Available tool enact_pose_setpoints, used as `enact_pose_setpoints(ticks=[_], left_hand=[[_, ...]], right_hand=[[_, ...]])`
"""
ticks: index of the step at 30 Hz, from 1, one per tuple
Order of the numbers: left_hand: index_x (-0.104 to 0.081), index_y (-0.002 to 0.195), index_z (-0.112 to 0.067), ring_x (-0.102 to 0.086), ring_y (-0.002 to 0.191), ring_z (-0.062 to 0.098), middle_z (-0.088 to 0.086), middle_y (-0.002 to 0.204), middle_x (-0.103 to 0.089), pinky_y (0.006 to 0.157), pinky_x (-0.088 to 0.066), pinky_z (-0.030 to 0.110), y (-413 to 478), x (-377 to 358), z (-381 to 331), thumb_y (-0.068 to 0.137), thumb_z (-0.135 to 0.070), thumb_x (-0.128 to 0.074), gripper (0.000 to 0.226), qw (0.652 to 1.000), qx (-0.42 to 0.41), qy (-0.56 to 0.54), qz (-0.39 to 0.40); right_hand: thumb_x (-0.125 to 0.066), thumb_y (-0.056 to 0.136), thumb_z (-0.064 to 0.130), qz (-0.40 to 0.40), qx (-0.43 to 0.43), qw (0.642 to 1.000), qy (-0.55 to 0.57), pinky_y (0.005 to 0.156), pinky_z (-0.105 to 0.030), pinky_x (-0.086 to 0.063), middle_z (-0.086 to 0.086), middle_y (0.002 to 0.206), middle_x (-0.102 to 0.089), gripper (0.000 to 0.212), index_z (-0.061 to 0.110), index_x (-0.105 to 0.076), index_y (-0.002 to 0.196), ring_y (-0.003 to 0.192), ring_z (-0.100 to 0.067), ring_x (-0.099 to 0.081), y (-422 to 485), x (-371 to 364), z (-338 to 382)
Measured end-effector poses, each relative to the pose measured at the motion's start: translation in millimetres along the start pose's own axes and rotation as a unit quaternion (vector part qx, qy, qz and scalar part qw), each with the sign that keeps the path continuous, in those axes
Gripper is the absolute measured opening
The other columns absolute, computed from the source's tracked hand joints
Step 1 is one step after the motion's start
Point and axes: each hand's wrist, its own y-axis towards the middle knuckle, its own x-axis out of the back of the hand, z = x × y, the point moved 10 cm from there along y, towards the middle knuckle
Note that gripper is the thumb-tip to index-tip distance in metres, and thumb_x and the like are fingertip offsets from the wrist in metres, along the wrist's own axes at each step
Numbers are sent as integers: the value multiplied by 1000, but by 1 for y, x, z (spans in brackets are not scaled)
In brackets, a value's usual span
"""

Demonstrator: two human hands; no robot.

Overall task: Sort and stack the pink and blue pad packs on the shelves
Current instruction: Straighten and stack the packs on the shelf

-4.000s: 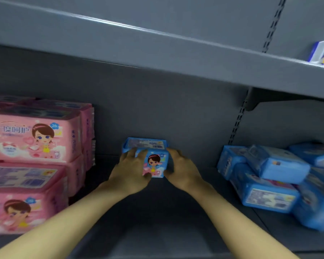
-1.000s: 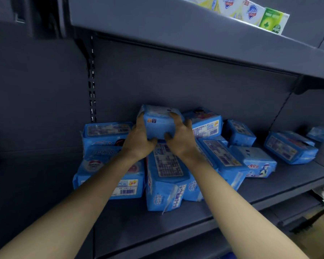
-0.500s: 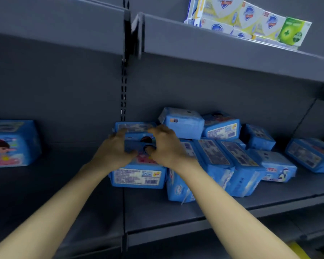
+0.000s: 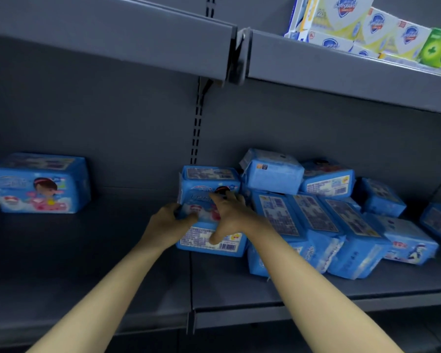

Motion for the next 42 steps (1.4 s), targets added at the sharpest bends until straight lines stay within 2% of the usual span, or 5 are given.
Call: enact_pose_setpoints(ticks=[11,20,26,34,42], left_hand=[[-52,110,-20,-55,76,5,-4,94,-60,53,-38,22,-4,-3,9,90,-31,-57,23,994,35,-105,12],[-34,136,-26,-51,106,19,1,131,-47,85,-46,43,-28,20,29,96,-54,-27,49,957,84,-269,-72],[-35,141,-23,-48,109,16,1,138,-45,88,-42,39,-28,46,35,95,-52,-32,54,950,49,-300,-76],[-54,111,-37,-56,113,21,-5,107,-67,105,-36,50,-20,65,33,48,-61,-67,69,966,-52,-243,75],[-56,109,-15,-70,83,16,2,91,-74,65,-54,24,-33,67,-10,21,-49,-92,101,940,-115,-208,246]], right_hand=[[-80,56,15,-51,21,997,62,101,-44,-36,-7,137,-28,108,31,-18,142,129,-30,-18,2,9,0],[-81,56,25,-177,21,949,261,91,-33,-35,-3,124,-37,93,34,-30,134,119,-21,-28,-15,33,12],[-74,70,27,25,-13,828,561,78,-37,-54,-2,92,-70,35,19,-63,102,85,-19,-66,-15,2,17],[-64,66,50,141,-109,710,681,85,-58,-39,-14,76,-72,44,12,-67,88,89,-34,-59,-27,-44,20],[-65,57,50,162,-92,733,654,87,-47,-43,-9,65,-70,39,13,-74,61,58,-24,-67,-23,-54,34]])
